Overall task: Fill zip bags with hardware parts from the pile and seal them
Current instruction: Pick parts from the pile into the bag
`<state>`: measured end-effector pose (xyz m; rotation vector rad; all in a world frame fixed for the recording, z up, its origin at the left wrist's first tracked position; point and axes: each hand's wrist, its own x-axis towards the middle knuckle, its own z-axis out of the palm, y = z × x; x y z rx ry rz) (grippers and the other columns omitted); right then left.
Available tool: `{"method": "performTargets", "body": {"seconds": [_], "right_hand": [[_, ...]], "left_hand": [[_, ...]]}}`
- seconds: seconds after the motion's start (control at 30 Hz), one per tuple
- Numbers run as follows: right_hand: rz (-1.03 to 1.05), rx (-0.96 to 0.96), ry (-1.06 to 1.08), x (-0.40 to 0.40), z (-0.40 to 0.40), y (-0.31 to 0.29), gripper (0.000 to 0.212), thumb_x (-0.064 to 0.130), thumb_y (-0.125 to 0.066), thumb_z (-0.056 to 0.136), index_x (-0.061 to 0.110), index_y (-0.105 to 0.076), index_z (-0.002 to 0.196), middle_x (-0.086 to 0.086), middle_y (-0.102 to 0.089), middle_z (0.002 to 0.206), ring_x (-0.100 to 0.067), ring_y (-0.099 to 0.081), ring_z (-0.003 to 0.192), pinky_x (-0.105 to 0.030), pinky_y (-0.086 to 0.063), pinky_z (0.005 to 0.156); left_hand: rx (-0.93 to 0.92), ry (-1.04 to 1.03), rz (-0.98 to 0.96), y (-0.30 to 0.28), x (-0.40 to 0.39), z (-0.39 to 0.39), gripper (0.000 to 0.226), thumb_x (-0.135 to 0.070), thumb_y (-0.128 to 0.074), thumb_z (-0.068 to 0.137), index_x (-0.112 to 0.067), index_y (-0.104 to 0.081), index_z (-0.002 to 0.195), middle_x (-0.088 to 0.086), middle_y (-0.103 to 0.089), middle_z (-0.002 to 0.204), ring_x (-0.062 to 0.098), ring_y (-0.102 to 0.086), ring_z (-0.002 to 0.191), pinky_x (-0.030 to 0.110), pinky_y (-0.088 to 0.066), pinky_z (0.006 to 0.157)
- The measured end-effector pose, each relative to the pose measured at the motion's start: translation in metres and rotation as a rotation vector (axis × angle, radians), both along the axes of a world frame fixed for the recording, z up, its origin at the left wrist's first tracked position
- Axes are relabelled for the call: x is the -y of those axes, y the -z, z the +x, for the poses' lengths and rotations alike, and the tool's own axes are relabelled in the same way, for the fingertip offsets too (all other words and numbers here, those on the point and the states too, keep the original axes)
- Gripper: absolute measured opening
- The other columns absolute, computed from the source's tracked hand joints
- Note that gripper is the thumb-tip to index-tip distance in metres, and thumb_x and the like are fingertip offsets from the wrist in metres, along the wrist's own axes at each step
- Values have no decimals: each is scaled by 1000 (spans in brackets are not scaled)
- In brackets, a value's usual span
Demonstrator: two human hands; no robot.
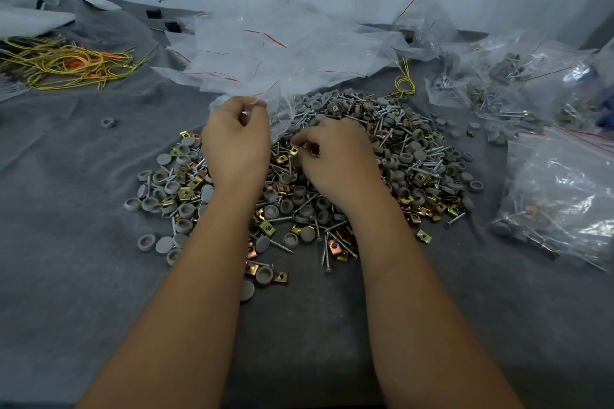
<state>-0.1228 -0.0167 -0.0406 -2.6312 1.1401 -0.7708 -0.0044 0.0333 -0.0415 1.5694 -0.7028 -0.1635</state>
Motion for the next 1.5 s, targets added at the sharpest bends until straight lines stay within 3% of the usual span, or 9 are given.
{"method": "performTargets", "body": {"seconds": [0.13, 0.23, 0.53, 0.8, 1.0, 1.17, 1.3, 1.5], "right_hand": [[-19, -176, 7, 0, 0, 6, 37, 39, -51, 94, 31, -60, 129, -4, -54, 113, -26, -40, 115, -41, -34, 95], [-7, -205, 7, 1, 0, 7, 40, 41, -51, 93, 30, -58, 130, -5, -51, 117, -27, -38, 118, -41, -32, 97], [49, -127, 3, -1, 1, 2, 17, 32, -60, 87, 30, -67, 102, 3, -54, 103, -24, -44, 112, -38, -35, 93], [61, -78, 7, -3, 1, -4, 20, 18, -56, 89, 22, -72, 100, 0, -67, 104, -24, -56, 104, -41, -46, 92], [322, -8, -68, -3, -5, -10, 27, 14, -52, 74, 36, -65, 82, 12, -63, 88, -22, -52, 98, -40, -42, 90], [354, -249, -158, -1, -9, -14, 23, 28, -60, 77, 50, -58, 79, 16, -43, 90, -16, -33, 101, -35, -26, 88], [353, -182, -187, 1, -16, -16, 24, 21, -66, 80, 43, -68, 92, 11, -51, 98, -18, -40, 110, -35, -32, 97], [331, -89, -182, 0, -13, -15, 15, 19, -70, 83, 34, -73, 85, 5, -64, 106, -19, -52, 111, -43, -44, 98]], "left_hand": [[0, 22, 26, 0, 0, -1, 18, -18, -52, 90, -27, -66, 82, -7, -46, 54, 8, -32, 42, 26, -25, 49], [6, 31, 33, 0, 0, -1, 19, -18, -52, 89, -30, -64, 79, -8, -46, 53, 5, -31, 39, 26, -25, 47], [14, 38, 57, 1, 2, -1, 21, -20, -53, 89, -31, -62, 74, -7, -47, 52, 5, -32, 36, 26, -25, 47], [9, 48, 64, 1, 2, -1, 20, -21, -53, 89, -32, -63, 75, -8, -48, 52, 5, -34, 37, 26, -26, 49], [-2, 50, 60, 1, 2, -2, 19, -22, -54, 90, -32, -63, 75, -8, -45, 49, 4, -33, 36, 26, -24, 48], [1, 42, 67, 1, 2, -2, 19, -21, -54, 89, -31, -64, 76, -9, -46, 49, 4, -35, 35, 25, -24, 47], [2, 40, 74, 1, 2, -2, 19, -22, -54, 89, -32, -63, 75, -8, -48, 52, 4, -34, 37, 26, -26, 48], [3, 43, 72, 1, 2, -2, 19, -23, -55, 89, -32, -63, 75, -9, -46, 49, 4, -33, 36, 26, -26, 49]]}}
